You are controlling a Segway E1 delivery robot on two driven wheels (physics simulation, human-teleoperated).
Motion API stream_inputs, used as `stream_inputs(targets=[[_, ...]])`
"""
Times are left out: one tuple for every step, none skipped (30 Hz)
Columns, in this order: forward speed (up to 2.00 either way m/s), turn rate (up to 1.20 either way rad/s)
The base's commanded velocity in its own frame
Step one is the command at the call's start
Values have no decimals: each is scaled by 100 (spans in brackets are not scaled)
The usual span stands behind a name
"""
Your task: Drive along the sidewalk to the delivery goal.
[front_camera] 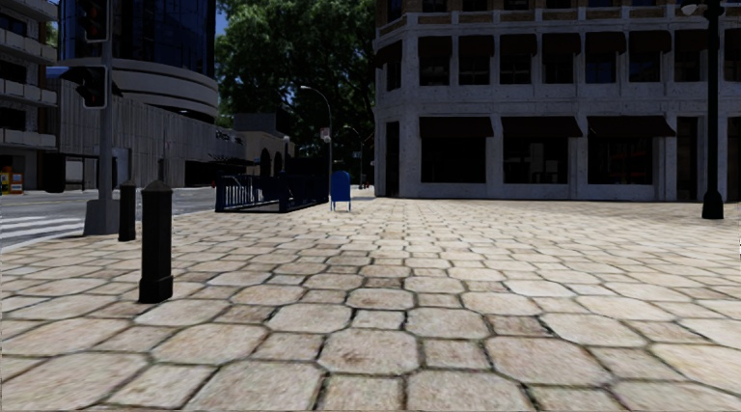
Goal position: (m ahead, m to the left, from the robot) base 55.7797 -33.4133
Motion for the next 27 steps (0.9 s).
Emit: stream_inputs(targets=[[155,-28],[155,-28],[155,-28],[154,-28],[154,-28],[154,-28],[154,-28],[154,-28],[154,-28],[154,-28],[154,-28],[154,-27],[154,-25],[154,-25],[154,-25],[154,-24],[154,-24],[154,-24],[154,-24],[154,-24],[156,-21],[200,-4],[200,0],[200,0],[200,0],[200,0],[200,0]])
